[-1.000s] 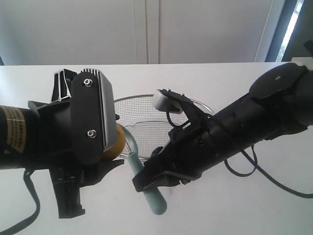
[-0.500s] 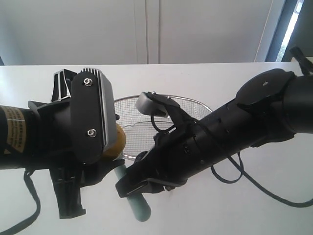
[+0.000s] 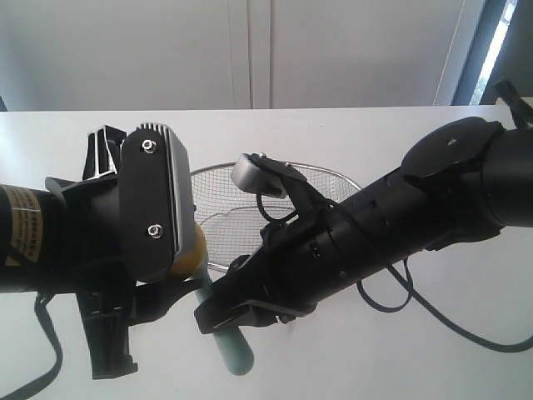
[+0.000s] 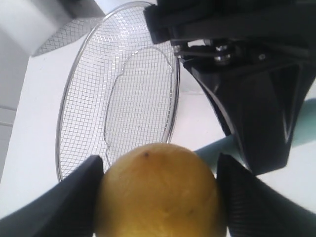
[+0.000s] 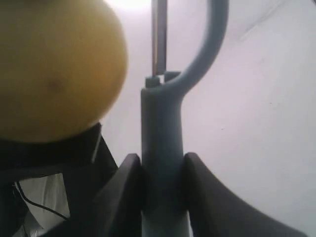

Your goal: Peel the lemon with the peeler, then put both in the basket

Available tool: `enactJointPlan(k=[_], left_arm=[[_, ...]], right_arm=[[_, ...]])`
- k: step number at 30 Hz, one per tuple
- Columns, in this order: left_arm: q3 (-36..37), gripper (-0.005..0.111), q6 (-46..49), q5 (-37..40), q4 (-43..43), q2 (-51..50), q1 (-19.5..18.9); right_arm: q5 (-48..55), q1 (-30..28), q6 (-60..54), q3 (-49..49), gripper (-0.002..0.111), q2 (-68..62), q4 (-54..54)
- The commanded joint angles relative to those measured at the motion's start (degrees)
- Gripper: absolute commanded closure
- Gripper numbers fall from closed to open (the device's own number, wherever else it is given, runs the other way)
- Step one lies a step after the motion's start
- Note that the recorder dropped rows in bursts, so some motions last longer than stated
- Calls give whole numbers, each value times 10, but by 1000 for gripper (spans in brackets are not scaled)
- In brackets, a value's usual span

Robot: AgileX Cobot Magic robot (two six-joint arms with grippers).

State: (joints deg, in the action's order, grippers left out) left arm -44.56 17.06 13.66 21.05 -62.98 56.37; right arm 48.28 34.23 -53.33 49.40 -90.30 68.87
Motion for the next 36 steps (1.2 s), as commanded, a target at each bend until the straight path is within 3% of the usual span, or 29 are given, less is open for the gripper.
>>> enactJointPlan(k=[1, 36], left_arm=[[0, 107, -3, 6, 9, 3, 3], [0, 107, -7, 27, 21, 3, 3]], right_arm=[[-3, 0, -4, -2, 108, 1, 8], [-6, 0, 9, -2, 108, 1, 9]])
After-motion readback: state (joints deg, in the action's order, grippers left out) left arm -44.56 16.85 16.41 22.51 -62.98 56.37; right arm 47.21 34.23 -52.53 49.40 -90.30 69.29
